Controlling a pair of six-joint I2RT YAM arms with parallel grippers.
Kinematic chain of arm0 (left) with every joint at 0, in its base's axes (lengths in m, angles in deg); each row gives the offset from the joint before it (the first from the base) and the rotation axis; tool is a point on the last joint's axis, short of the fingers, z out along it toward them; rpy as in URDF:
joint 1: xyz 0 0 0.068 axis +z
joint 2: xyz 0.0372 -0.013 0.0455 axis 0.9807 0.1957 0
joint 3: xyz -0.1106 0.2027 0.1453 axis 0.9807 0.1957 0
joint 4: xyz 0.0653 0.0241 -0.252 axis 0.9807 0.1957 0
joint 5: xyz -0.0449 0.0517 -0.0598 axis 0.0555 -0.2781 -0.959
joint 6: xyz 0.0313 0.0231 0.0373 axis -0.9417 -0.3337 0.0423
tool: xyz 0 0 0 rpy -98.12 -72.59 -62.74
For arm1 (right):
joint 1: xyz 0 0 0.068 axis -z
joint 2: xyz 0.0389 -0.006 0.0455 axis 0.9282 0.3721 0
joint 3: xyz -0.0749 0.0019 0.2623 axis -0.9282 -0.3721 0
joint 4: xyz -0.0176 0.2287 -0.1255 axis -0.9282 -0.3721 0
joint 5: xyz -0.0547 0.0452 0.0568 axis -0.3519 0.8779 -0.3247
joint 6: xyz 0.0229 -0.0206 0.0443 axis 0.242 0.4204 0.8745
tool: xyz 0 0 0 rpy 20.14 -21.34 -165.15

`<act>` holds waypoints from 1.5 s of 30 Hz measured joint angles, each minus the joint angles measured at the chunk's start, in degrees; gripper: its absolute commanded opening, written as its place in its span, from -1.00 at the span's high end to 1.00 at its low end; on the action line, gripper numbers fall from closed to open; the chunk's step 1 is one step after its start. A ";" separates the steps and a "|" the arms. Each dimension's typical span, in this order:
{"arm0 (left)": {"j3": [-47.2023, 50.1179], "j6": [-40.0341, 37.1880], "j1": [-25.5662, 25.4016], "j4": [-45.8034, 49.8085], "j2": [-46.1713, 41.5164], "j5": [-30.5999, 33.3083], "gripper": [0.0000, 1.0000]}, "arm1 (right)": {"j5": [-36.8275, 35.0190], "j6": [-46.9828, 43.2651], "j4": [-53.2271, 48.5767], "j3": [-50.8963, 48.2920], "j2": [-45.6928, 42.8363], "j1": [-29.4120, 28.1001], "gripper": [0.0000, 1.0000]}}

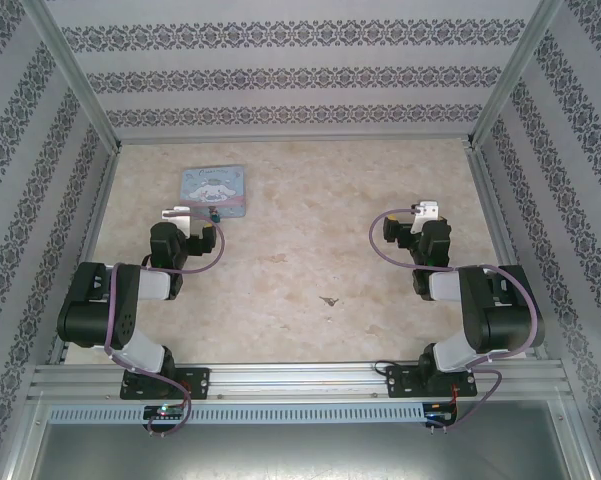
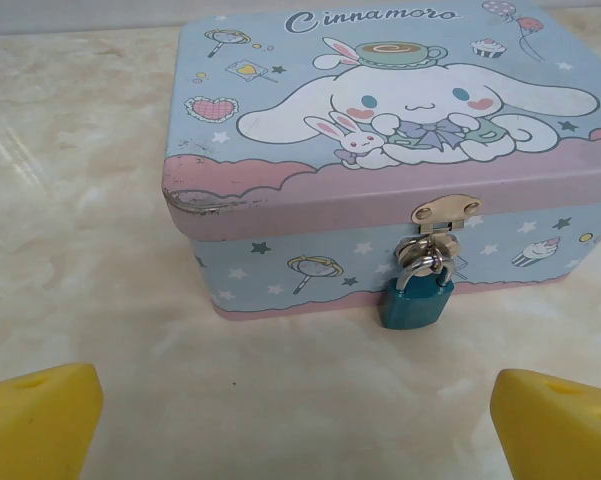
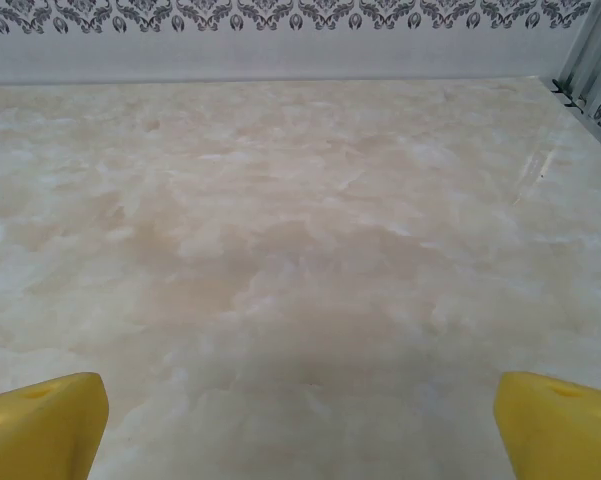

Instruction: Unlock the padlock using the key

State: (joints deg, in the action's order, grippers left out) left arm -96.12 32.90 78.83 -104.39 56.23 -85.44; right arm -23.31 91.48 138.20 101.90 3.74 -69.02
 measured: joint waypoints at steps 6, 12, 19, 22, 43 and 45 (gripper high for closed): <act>0.02 0.00 0.00 0.00 0.00 0.02 -0.99 | 0.00 0.00 -0.02 0.00 0.00 0.00 -0.96; 0.00 0.02 0.00 0.00 0.00 0.15 -0.99 | 0.02 0.00 -0.02 0.00 0.00 0.00 -0.96; 0.00 0.02 0.02 0.02 0.00 0.15 -0.99 | 0.46 0.02 -0.02 0.00 0.00 0.17 -0.96; 0.00 0.07 0.02 0.09 0.00 0.15 -0.99 | 0.72 0.04 -0.02 0.00 0.00 0.76 -0.96; -11.39 5.62 0.07 21.81 -15.04 5.88 -0.99 | -1.18 7.23 -16.15 2.29 -19.52 2.62 -0.96; -19.02 7.61 0.44 27.80 -13.16 6.69 -0.99 | -0.76 10.25 -19.28 5.53 -19.74 2.64 -0.96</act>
State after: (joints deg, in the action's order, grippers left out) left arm -115.13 40.50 79.27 -76.59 43.07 -78.75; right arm -24.07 101.73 118.92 107.43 -16.00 -66.37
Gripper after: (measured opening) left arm 0.994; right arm 0.982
